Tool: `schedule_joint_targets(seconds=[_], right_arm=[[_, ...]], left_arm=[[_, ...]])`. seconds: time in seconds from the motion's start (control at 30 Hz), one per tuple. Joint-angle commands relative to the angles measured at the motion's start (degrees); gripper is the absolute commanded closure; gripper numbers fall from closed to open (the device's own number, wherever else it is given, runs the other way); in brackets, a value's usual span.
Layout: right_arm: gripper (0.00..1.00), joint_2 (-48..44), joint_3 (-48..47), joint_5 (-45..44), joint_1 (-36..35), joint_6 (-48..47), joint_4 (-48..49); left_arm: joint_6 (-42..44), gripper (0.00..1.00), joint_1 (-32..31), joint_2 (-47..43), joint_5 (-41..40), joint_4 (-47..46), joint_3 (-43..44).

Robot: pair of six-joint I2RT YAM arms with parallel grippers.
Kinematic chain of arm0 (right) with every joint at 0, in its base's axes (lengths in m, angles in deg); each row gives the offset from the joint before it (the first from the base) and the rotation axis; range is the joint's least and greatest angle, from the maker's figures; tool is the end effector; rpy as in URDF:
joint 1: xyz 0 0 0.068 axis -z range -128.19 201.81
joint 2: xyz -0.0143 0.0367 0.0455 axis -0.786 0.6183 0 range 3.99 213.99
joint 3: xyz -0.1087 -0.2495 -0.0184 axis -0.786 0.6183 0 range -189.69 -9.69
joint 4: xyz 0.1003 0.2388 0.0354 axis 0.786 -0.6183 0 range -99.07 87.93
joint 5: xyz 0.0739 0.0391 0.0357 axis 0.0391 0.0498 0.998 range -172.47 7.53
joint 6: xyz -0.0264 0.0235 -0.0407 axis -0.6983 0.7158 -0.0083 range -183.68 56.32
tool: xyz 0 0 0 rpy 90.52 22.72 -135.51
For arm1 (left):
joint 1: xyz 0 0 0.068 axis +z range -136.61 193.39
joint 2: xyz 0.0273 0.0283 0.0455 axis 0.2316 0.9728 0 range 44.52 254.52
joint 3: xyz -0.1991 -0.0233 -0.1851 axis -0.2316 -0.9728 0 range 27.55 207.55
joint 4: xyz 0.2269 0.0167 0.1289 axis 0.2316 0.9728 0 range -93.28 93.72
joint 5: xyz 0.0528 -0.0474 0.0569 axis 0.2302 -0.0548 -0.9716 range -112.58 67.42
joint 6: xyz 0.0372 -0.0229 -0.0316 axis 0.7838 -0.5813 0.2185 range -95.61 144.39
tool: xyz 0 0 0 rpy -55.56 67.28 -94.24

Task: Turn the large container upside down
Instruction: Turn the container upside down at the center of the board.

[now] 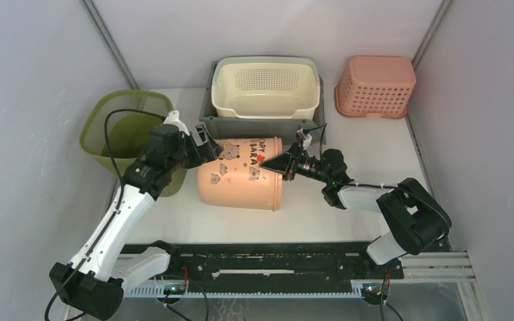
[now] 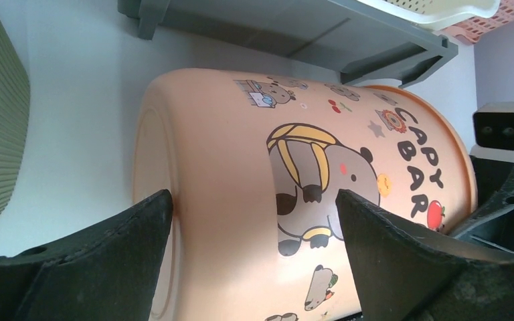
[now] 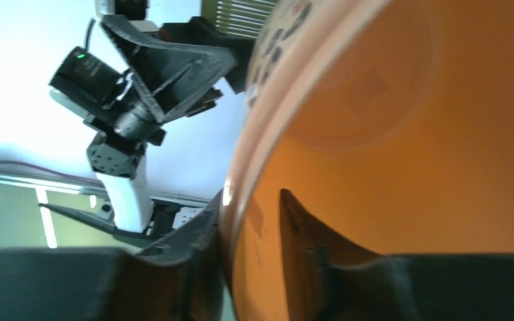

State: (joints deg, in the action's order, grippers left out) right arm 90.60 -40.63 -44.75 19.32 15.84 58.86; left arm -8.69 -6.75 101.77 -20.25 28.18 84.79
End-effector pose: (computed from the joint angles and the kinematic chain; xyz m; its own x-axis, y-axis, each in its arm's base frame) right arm 0.2362 0.1762 0.2179 -0.9090 0.3433 -0.2363 -0.2468 0.0135 0.9690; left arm 0.2020 -0.0757 0.3383 -0.6163 -0.3549 -0.7030 0.0479 0.8742 -0.4832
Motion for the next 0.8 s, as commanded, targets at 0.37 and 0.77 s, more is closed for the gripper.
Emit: schedule_joint_targets(seconds=[0.37, 0.77], right_arm=[[0.31, -10.26, -4.07, -8.17, -0.94, -15.74, -36.93], [0.37, -11.71, -4.05, -6.54, -0.56, -16.21, -35.95]], left_arm=[[-2.90, 0.06, -1.15, -2.35, 5.29, -0.28, 10.62], [-0.67, 0.04, -1.67, -3.57, -0.36, 4.48, 8.20]])
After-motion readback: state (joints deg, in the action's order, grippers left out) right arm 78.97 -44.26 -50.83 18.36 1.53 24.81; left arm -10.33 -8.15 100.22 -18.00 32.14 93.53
